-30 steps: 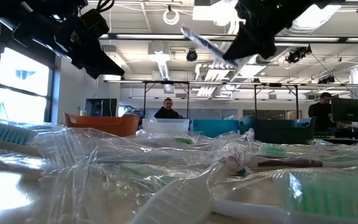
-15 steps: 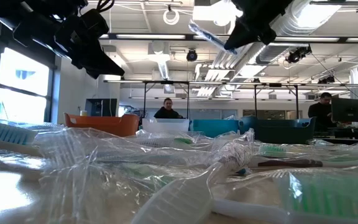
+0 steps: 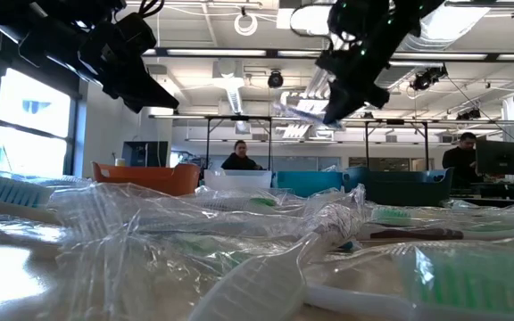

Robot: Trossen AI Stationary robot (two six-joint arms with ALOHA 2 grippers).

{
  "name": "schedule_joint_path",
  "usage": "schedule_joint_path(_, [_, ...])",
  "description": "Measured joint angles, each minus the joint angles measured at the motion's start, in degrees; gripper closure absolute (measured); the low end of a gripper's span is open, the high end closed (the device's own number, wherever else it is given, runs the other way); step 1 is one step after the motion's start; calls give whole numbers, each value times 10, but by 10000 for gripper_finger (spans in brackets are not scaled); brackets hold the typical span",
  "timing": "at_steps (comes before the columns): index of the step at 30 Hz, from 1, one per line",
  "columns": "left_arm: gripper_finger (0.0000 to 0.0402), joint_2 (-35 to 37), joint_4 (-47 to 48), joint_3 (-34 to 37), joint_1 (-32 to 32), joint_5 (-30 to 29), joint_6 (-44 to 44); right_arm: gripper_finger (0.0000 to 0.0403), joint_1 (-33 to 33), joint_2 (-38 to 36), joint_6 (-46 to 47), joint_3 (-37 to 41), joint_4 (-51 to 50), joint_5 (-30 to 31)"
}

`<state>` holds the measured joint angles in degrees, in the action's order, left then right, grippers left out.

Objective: Pick & Place Toothbrushes
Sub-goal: Put the blue toothbrush into the blue bin

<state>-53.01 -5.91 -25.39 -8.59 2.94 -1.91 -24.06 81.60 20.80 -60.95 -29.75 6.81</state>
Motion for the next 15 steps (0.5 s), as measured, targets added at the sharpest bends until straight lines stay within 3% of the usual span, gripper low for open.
schedule_joint_path(15, [401, 0, 1, 0, 0, 0, 1, 384, -22, 80, 4, 0, -1, -12])
